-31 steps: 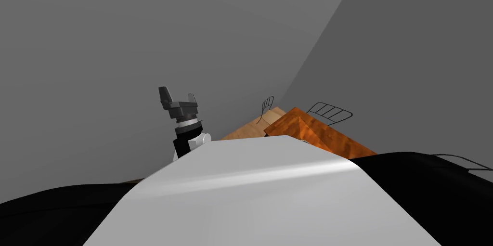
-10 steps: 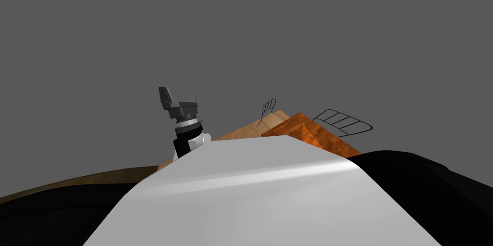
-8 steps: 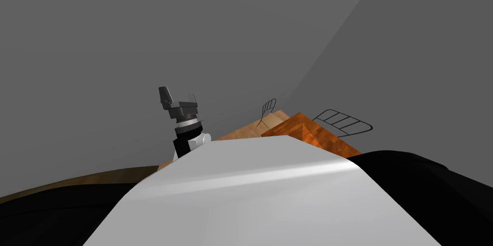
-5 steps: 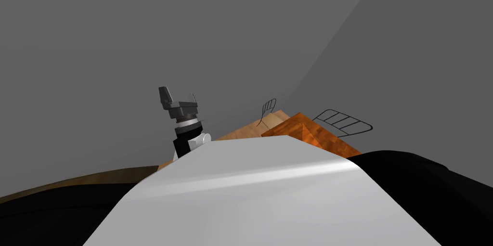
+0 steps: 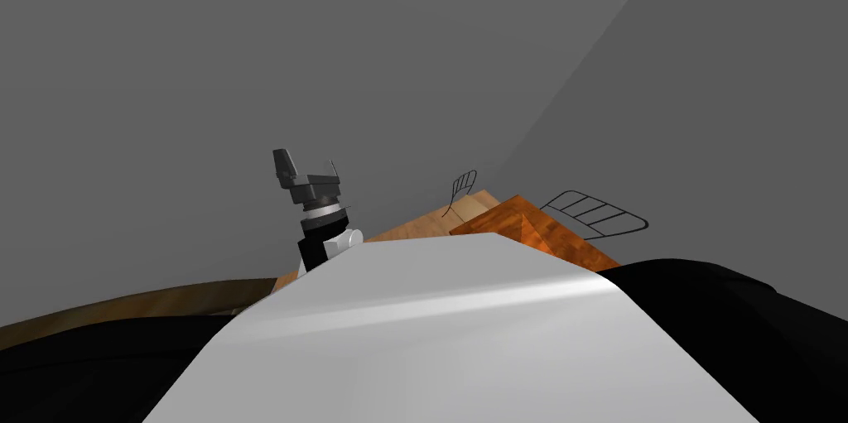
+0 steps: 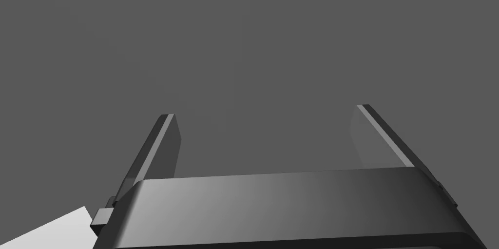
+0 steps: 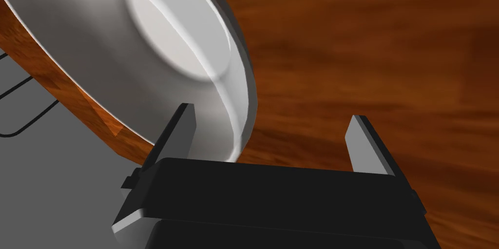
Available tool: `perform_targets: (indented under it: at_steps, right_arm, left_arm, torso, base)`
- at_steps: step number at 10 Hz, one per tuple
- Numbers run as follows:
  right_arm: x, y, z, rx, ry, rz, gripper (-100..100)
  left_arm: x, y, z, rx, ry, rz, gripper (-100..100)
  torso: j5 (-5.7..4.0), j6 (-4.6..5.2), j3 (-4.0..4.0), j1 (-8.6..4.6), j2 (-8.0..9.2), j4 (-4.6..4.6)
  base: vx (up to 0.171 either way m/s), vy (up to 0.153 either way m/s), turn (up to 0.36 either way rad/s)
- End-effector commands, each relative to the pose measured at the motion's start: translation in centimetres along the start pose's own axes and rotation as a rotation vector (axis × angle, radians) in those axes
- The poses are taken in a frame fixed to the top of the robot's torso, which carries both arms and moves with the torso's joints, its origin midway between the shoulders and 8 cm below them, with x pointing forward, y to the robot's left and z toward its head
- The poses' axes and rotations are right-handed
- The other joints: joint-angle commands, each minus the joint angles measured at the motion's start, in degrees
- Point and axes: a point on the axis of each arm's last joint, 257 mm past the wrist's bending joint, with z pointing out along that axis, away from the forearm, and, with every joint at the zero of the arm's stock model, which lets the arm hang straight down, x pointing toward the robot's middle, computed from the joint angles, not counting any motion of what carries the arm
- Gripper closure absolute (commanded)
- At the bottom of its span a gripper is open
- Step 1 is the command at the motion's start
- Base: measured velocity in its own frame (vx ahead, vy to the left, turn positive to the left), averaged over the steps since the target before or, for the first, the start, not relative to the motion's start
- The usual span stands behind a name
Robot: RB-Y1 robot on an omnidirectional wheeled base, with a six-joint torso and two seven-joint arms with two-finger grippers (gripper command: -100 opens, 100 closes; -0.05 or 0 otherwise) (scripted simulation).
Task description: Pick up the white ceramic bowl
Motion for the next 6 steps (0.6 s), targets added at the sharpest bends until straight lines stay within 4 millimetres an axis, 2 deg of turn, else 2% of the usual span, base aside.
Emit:
perform_targets:
  at_steps: [1,4,5,6]
  right_arm:
    - [-0.36,0.40,0.37,0.007,0.001,0.000,-100]
    - [-0.35,0.35,0.37,0.008,0.002,0.006,-100]
    - [-0.36,0.37,0.38,0.007,0.002,0.005,100]
    - [-0.36,0.34,0.38,0.008,0.002,0.005,100]
  left_arm:
    - [0.00,0.00,0.00,0.000,0.000,0.000,0]
    - [0.00,0.00,0.00,0.000,0.000,0.000,0]
    - [0.00,0.00,0.00,0.000,0.000,0.000,0]
    - [0.00,0.00,0.00,0.000,0.000,0.000,0]
  torso:
    - [0.00,0.00,0.00,0.00,0.00,0.00]
    - [0.02,0.03,-0.05,0.09,-0.08,-0.02]
    - [0.03,0.02,-0.05,0.10,-0.09,-0.02]
    - [0.02,0.02,-0.05,0.10,-0.09,-0.02]
  base:
    - [-0.022,-0.021,0.072]
    - [-0.002,-0.002,0.008]
    - [0.000,0.000,0.000]
    - [-0.005,-0.005,0.016]
